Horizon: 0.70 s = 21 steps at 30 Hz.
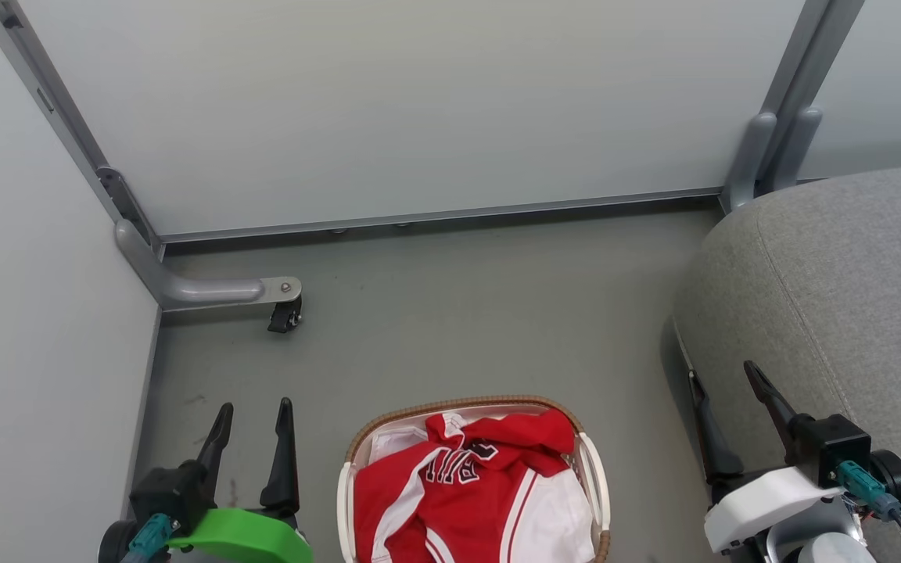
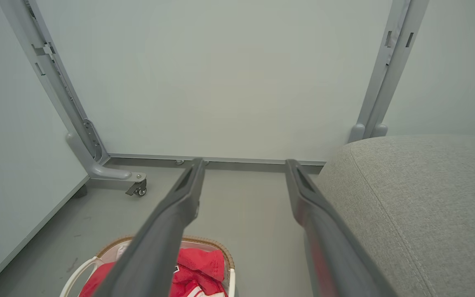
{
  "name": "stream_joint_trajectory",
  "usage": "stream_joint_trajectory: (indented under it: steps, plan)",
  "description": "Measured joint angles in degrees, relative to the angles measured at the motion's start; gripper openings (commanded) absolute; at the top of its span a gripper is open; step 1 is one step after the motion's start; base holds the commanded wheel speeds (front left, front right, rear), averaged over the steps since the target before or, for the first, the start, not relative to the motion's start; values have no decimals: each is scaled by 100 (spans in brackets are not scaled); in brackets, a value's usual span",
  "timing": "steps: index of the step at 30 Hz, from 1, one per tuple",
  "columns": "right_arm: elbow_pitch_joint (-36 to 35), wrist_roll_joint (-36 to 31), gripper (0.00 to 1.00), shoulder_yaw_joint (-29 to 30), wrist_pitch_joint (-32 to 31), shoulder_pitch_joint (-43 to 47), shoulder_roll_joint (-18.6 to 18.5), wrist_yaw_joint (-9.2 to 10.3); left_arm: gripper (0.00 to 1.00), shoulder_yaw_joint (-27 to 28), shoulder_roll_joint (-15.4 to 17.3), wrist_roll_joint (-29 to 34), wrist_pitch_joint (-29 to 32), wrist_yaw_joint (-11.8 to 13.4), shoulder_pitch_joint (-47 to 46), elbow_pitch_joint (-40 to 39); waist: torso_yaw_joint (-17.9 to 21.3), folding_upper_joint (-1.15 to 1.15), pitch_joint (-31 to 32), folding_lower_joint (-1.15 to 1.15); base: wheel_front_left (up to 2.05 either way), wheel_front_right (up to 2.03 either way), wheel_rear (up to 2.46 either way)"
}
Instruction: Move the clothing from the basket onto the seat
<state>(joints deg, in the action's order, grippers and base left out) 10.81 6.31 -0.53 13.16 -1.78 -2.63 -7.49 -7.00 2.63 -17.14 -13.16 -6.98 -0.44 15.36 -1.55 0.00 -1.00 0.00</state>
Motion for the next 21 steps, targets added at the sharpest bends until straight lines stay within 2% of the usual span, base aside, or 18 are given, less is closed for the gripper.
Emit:
stream_joint_trajectory:
  steps: [21]
  plan:
    - [24, -733, 100, -57, 183, 9, -7, 0, 100, -91, 4, 660, -198, -8, 41, 162, 6, 0, -34, 0, 0, 0, 0]
